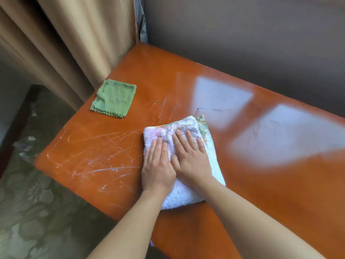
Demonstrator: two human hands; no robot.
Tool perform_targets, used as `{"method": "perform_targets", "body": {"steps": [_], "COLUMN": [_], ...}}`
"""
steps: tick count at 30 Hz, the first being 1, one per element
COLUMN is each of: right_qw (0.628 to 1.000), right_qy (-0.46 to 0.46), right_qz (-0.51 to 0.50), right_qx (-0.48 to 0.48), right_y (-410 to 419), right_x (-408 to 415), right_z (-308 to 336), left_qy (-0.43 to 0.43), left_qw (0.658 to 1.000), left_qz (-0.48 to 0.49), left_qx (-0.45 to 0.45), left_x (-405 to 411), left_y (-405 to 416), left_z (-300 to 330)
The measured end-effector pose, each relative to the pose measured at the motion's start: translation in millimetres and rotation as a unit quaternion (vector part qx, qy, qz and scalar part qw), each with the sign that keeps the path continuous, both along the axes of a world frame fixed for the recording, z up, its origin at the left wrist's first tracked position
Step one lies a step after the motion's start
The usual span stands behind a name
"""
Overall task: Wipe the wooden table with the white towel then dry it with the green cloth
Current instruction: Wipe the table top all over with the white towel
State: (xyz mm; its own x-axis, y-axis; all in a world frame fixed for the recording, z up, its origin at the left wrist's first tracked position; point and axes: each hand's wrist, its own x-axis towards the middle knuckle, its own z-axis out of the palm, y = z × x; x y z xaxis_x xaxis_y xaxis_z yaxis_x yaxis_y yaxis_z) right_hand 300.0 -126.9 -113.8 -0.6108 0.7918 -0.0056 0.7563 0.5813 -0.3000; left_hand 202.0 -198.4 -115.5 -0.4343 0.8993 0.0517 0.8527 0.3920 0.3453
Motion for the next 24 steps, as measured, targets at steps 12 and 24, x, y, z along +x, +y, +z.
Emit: {"method": "perform_targets", "body": {"steps": [12,24], "right_qw": [0.999,0.981], "right_qy": [0.037,-0.026], "right_qz": [0.023,-0.192], "right_qx": [-0.013,-0.021], "right_y": [116,159], "right_x": [-37,54], "right_z": [0,4], "left_qy": [0.008,-0.031], "left_qw": [0.999,0.987], "left_qz": [0.027,-0.158], "left_qx": [-0.016,-0.002], "left_x": [-33,32], "left_y": [112,200], "left_z": [0,10]}}
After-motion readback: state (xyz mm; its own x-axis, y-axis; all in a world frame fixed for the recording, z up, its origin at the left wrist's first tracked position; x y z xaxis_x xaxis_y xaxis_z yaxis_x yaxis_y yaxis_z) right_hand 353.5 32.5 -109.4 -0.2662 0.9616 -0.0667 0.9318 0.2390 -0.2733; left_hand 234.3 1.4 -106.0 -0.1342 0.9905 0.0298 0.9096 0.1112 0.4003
